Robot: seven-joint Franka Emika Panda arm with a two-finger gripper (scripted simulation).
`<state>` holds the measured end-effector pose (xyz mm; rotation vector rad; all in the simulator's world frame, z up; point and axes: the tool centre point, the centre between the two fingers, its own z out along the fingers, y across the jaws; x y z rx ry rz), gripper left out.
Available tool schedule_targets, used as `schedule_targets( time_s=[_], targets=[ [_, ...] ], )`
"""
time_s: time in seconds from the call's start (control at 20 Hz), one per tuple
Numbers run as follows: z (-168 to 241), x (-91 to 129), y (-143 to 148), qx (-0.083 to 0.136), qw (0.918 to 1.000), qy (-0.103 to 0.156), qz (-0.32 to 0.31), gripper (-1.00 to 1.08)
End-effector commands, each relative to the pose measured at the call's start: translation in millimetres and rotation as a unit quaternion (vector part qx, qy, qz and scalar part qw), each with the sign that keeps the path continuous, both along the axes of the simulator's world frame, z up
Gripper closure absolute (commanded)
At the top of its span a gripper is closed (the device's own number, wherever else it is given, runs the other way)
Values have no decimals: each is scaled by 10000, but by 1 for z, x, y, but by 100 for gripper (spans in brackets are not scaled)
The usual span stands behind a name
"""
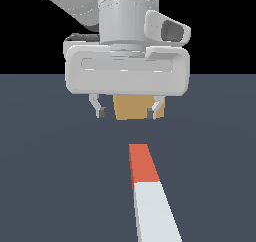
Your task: Insert the peg into the horizontal hole in a box.
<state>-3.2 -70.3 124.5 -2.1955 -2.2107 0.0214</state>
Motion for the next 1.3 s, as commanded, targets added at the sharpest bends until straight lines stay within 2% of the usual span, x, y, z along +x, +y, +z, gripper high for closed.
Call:
schedule_targets(
  time_s=[0.0, 0.35, 0.6, 0.9, 1.25],
  targets=[
    [-10, 4, -23, -11, 10000, -21, 41, -92],
    [-37, 20, -85, -31, 9998, -90, 172, -92],
    [-48, 29, -113, -37, 9997, -123, 231, -92],
    [-54, 35, -127, -39, 9996, -140, 259, -92],
    [-58, 34, -128, -40, 9996, -137, 254, -92]
  ],
)
